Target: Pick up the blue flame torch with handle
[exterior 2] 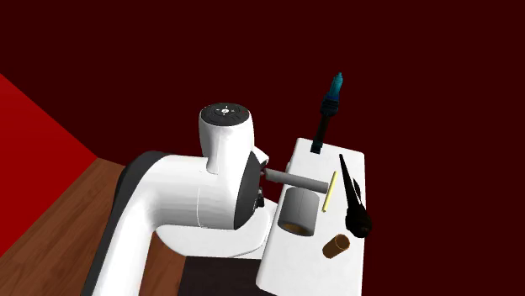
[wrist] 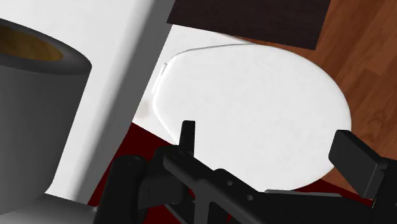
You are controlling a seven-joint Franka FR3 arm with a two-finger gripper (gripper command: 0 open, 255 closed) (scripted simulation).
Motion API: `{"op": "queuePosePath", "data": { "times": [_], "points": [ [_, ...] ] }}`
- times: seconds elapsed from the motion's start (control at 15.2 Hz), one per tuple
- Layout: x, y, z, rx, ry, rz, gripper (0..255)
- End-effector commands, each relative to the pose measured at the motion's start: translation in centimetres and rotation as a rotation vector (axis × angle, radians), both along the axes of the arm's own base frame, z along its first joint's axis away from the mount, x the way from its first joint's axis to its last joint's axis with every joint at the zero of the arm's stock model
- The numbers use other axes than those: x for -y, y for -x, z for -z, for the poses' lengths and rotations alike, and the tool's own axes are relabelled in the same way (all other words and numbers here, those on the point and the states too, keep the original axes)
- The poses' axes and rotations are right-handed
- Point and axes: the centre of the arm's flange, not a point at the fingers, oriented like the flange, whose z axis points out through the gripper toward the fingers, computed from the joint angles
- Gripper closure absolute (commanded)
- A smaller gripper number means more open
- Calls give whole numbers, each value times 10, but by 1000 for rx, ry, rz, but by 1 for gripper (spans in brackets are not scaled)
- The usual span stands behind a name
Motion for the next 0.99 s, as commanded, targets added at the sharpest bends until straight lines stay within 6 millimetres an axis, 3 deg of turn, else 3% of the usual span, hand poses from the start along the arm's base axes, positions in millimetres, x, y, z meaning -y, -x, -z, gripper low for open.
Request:
{"op": "queuePosePath", "data": {
  "times": [0.0,0.92],
  "points": [
    [0,0,0,0,0,0,0],
    [79,-115,-51,225,80,171,0]
  ]
}}
